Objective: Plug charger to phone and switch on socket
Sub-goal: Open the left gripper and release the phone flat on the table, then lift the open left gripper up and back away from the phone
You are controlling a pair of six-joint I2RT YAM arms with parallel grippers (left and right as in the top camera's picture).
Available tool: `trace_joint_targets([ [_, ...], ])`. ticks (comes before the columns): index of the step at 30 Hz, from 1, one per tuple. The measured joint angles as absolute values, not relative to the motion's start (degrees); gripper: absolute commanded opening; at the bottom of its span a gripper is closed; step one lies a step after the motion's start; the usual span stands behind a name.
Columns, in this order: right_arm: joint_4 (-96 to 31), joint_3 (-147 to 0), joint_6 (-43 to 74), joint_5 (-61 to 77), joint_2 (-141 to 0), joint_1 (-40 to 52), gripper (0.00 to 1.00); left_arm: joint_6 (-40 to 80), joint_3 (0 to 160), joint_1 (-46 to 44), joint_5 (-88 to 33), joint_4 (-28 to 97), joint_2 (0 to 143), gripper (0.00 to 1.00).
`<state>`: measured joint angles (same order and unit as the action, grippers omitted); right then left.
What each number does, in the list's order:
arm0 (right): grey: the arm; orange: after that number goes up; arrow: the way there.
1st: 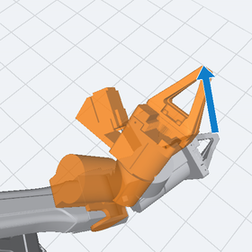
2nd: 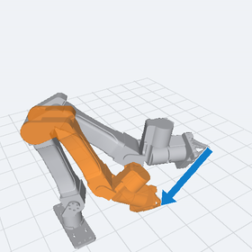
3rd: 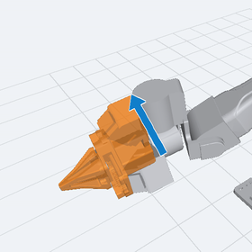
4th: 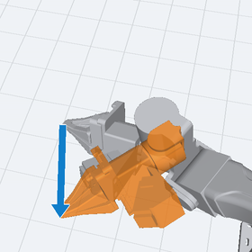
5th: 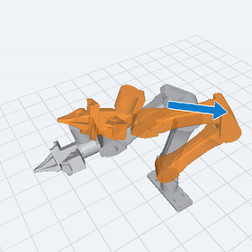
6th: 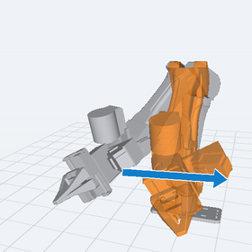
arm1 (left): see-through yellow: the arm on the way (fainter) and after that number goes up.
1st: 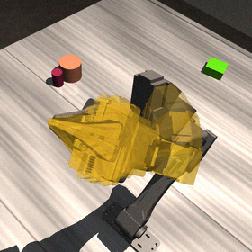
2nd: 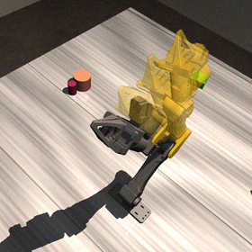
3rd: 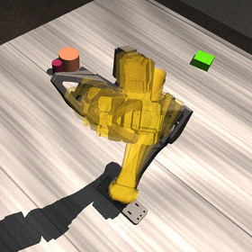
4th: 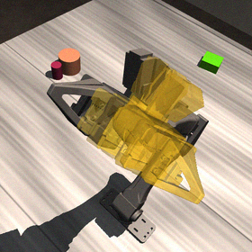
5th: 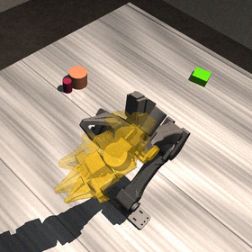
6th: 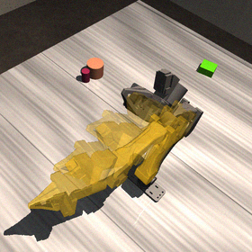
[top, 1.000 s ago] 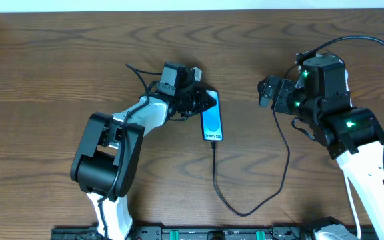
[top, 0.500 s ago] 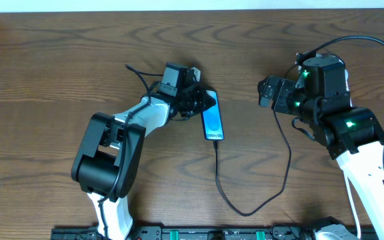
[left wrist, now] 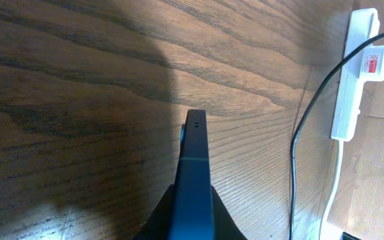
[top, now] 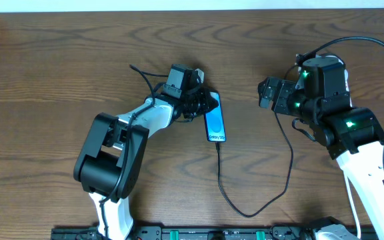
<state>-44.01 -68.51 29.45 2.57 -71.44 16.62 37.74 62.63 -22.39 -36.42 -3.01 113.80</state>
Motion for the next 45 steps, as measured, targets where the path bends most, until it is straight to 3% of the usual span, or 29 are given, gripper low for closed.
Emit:
trace_joint_targets([
  [11, -44.31, -68.51, 29.45, 2.57, -71.44, 16.62, 0.99, 40.34, 62.63, -22.35, -37.36, -3.16, 116.27, 0.08],
  [15, -44.29, -68.51, 29.45, 2.57, -71.44, 16.62, 0.99, 40.47, 62.63, -22.35, -37.23, -3.09, 116.27, 0.17],
  [19, -44.31, -68.51, 29.45, 2.57, -71.44, 16.62, 0.99, 40.51, 62.72, -22.35, -37.41, -3.33, 116.36, 0.42],
  [26, -44.31, -68.51, 29.45, 2.57, -71.44, 16.62, 0.99, 41.1, 63.53, -22.35, -39.27, -3.73, 116.27, 0.65],
  [29, -44.31, -68.51, 29.45, 2.57, -71.44, 16.62, 0.99, 40.95, 63.75, -22.35, -39.92, -3.92, 115.96, 0.86],
  [36, -44.31, -68.51, 29.45, 2.57, -71.44, 16.62, 0.99, 40.25, 64.36, -22.39, -40.1, -2.94, 115.5, 0.88],
  [45, -44.31, -68.51, 29.45, 2.57, -71.44, 16.62, 0.99, 39.38, 66.74, -22.41, -34.24, 7.7, 114.02, 0.88],
])
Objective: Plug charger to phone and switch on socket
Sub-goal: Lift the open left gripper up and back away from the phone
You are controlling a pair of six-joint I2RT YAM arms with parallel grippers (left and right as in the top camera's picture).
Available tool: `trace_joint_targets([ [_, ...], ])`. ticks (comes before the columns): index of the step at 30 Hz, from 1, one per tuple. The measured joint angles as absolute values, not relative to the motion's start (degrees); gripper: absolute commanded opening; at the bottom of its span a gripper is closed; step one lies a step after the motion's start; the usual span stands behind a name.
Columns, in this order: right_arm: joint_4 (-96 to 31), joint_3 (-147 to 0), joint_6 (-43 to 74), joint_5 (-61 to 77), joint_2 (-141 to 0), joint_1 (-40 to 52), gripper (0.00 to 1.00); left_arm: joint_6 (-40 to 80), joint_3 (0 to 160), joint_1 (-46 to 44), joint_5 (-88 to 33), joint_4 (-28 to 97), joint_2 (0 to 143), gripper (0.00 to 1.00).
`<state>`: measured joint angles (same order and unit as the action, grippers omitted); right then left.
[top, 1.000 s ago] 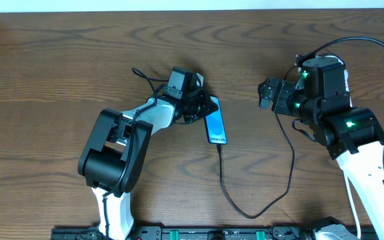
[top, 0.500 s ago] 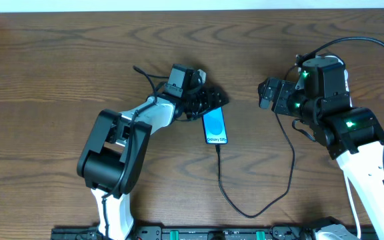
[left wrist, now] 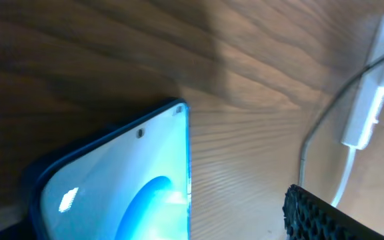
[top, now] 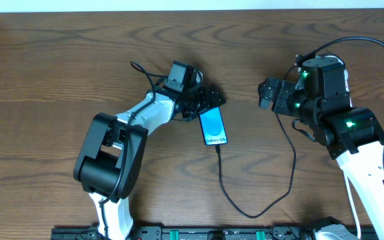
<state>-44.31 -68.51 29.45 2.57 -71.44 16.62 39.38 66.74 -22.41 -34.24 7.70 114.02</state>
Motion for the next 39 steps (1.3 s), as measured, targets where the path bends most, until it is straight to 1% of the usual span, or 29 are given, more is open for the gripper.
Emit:
trace_joint_targets([
  [5, -44.31, -68.51, 29.45, 2.57, -71.44, 16.62, 0.99, 38.94, 67.51, -22.46, -28.01, 12.71, 112.86, 0.88],
  [14, -44.34, -68.51, 29.45, 2.57, -71.44, 16.62, 0.99, 37.15, 68.1, -22.31, -23.59, 15.22, 112.36, 0.88],
  [18, -44.42, -68.51, 29.45, 2.57, -71.44, 16.62, 0.99, 33.32, 68.62, -19.81, -21.23, 21.63, 111.09, 0.88],
  [22, -44.42, -68.51, 29.45, 2.52, -71.44, 16.62, 0.99, 30.92, 68.62, -16.03, -15.59, 30.81, 108.77, 0.88],
  [25, -44.25, -68.51, 29.45, 2.5, -71.44, 16.62, 0.99, 27.31, 69.1, -13.21, -12.25, 36.53, 102.76, 0.88],
  [32, -44.31, -68.51, 29.45, 1.43, -71.44, 16.62, 0.99, 23.24, 71.92, -11.75, -10.37, 39.72, 81.69, 0.88],
  [39, -45.19, -68.51, 29.43, 1.41, -71.44, 16.62, 0.99, 22.41, 72.07, -11.73, -10.17, 40.07, 72.47, 0.89],
])
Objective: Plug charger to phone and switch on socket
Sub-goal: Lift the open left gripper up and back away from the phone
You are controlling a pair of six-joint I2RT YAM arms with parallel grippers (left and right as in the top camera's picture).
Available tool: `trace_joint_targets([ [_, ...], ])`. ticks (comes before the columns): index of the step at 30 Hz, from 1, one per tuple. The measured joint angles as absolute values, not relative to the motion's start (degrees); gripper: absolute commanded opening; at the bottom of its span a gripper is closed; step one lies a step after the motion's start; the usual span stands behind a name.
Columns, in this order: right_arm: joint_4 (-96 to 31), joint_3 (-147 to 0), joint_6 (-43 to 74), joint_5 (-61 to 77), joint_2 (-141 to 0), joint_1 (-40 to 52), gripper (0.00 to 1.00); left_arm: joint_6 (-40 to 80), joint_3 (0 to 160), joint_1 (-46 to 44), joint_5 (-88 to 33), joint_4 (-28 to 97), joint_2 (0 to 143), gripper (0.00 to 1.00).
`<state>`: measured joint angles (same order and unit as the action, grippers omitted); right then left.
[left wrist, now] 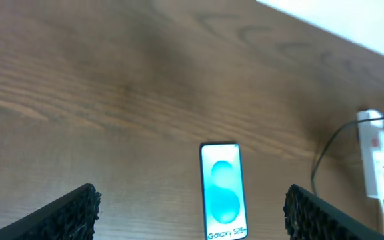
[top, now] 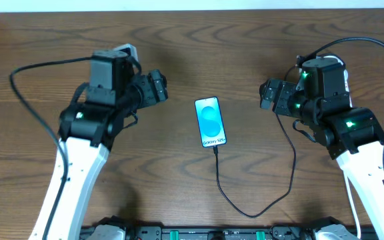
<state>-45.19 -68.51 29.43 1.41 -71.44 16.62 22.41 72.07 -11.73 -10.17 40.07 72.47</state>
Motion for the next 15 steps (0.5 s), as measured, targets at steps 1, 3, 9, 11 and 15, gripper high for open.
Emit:
trace_joint_targets([
  [1, -45.23, -68.51, 29.45, 1.41, -71.44, 16.62, 0.99, 22.41, 72.07, -11.73, -10.15, 40.1, 71.83, 0.88],
  [3, -45.54, -68.51, 29.45, 1.41, -71.44, 16.62, 0.99, 22.39, 72.07, -11.73, -10.13, 40.1, 70.96, 0.88],
  [9, -44.49, -68.51, 29.43, 1.41, -71.44, 16.62, 0.99, 22.41, 72.07, -11.73, -10.13, 40.12, 70.63, 0.88],
  [11, -43.88, -68.51, 29.43, 1.41, -71.44, 16.62, 0.99, 22.41, 72.07, -11.73, -10.13, 40.12, 70.63, 0.88],
  [15, -43.86, -68.51, 27.75, 1.5, -71.44, 16.1, 0.99, 22.41, 72.07, -11.73, -10.13, 40.12, 70.63, 0.88],
])
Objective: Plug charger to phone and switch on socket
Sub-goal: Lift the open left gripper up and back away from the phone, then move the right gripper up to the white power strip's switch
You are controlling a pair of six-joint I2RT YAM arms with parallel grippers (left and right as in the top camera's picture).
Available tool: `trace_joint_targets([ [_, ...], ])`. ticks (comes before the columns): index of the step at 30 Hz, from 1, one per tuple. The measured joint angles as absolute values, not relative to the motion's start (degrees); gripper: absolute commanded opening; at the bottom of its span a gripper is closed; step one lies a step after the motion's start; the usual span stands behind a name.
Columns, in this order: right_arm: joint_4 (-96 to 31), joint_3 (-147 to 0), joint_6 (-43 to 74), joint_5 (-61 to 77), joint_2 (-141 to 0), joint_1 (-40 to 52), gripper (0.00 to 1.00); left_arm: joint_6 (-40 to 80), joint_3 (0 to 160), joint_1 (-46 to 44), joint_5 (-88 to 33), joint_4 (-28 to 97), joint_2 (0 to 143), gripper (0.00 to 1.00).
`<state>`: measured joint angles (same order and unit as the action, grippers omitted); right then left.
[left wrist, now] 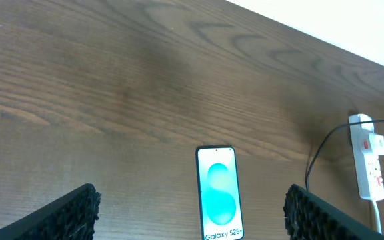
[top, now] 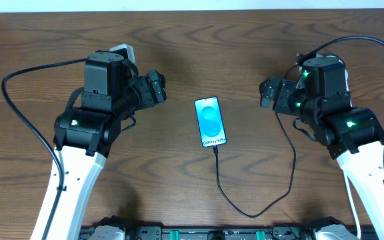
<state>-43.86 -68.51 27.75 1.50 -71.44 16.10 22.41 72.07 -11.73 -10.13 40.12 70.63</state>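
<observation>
The phone lies flat on the wooden table with its screen lit; in the left wrist view the phone shows between my fingers. A black charger cable is plugged into its near end and loops off to the right. The white socket strip with a plug in it lies beyond the phone; in the overhead view my right arm hides it. My left gripper hangs open left of the phone, nothing in it. My right gripper hovers right of the phone; its jaws are unclear.
A brown box corner sits at the far left edge of the table. A white surface borders the table's far edge. Each arm's own black cable arcs above the table.
The left arm has drawn back a little further, so the phone looks slightly smaller in the wrist view. The phone, the cable and the right arm have not moved.
The left gripper was shut on the phone's far end, holding it edge-on to the wrist camera. Then it was open with the phone flat on the table, screen up. Later it hung well left of the phone, where it stays.
</observation>
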Motion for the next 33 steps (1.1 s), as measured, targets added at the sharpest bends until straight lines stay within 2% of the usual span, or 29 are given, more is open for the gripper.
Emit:
trace_joint_targets([
  [6, -47.9, -71.99, 22.24, 1.87, -71.64, 11.29, 0.99, 22.41, 72.07, -11.73, -10.13, 40.14, 70.63, 0.88],
  [17, -64.82, -99.92, 13.96, 6.42, -76.66, -9.52, 0.99, 22.39, 72.07, -11.73, -10.13, 40.18, 70.63, 0.88],
  [25, -82.96, -118.58, 0.78, 15.2, -95.85, -17.72, 0.99, 22.39, 72.07, -11.73, -10.11, 40.21, 70.63, 0.88],
  [33, -85.1, -121.12, -17.61, 27.16, -110.96, -18.85, 0.99, 22.39, 72.07, -11.73, -10.11, 40.21, 70.63, 0.89],
])
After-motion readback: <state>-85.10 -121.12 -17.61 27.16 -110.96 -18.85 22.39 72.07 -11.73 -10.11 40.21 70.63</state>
